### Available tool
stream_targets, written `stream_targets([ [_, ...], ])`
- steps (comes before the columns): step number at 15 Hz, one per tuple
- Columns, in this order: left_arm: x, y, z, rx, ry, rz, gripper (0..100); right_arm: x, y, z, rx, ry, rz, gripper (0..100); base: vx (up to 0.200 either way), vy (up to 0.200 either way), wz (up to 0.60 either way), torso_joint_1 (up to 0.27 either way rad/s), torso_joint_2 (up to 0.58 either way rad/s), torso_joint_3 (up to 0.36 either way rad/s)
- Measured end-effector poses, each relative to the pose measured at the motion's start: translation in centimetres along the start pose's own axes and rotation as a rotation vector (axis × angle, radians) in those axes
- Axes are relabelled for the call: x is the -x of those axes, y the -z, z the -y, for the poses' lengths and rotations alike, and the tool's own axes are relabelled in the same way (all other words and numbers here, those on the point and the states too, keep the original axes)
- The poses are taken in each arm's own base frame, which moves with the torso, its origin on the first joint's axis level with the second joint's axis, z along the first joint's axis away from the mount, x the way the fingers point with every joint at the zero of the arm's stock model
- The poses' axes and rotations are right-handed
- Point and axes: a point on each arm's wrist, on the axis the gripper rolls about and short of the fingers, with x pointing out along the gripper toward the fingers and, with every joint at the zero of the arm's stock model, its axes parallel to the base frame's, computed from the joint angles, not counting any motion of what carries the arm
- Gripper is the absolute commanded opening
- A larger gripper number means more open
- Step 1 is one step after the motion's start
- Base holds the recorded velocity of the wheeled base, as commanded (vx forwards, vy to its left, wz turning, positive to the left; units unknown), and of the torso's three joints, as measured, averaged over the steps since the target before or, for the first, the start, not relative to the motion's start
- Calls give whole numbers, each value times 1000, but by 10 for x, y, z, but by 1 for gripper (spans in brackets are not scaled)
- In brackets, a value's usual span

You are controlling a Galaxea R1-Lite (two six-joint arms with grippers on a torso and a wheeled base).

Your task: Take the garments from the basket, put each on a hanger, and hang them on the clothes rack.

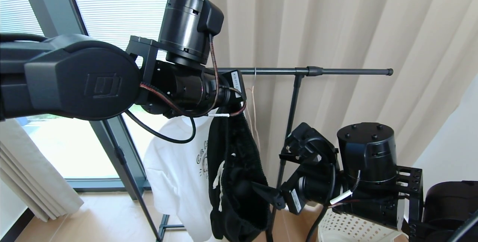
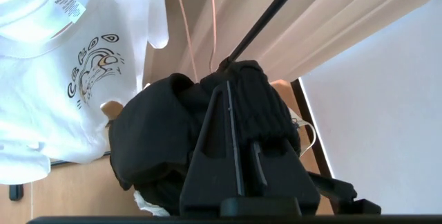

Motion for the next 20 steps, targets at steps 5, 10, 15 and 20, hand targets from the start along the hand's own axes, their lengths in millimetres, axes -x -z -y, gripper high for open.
stream_targets([
  [5,4,-2,0,3,4,9,0,-8,6,4,-7,13,-29,0,0,0,0,0,0,0],
  [10,10,-1,-3,1,3,6,0,-4,1,25,-36,76,-6,0,0,0,0,0,0,0],
  [15,11,10,-8,-29,-7,-33,0,32,-25,49,-62,163,120,0,0,0,0,0,0,0],
  [20,5,34,-12,-105,-19,-95,100,61,-45,70,-66,273,228,0,0,0,0,0,0,0],
])
